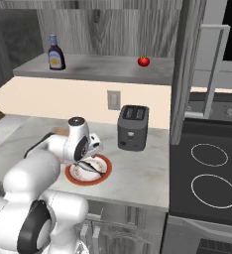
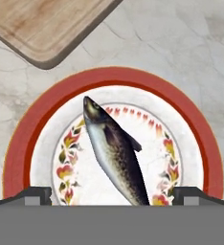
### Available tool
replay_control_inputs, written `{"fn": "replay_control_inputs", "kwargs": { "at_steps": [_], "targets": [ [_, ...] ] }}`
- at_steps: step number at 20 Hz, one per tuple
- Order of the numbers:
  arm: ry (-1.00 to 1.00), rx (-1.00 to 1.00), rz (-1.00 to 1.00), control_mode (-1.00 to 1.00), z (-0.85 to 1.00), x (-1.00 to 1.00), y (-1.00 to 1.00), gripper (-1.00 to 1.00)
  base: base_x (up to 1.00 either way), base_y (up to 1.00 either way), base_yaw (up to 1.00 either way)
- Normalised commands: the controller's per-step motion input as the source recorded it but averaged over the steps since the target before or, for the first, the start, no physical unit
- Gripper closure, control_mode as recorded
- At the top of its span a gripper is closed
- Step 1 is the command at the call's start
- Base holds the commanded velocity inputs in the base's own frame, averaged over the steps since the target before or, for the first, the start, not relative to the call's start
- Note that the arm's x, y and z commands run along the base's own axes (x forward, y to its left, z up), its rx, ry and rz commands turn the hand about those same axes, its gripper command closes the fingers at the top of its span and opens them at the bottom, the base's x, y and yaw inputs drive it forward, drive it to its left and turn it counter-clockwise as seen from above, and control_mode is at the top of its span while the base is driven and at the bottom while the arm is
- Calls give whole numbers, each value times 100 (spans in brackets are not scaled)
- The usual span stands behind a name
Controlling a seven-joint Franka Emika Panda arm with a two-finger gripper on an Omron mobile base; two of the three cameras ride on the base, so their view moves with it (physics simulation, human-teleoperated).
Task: Pick the fish from the plate and place it on the cutting board. Then pick the condiment bottle from the cabinet and place it next to the cutting board.
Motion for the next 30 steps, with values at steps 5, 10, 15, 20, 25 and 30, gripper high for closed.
{"fn": "replay_control_inputs", "kwargs": {
  "at_steps": [5,10,15,20,25,30],
  "targets": [
    [0,0,2,-100,-15,12,0,-100,0,0,0],
    [0,0,2,-100,-14,12,0,-100,0,0,0],
    [0,0,2,-100,-16,10,0,-100,0,0,0],
    [0,0,2,-100,-16,8,0,-100,0,0,0],
    [0,0,2,-100,-16,9,0,-100,0,0,0],
    [0,0,1,-100,-15,9,0,-100,0,0,0]
  ]
}}
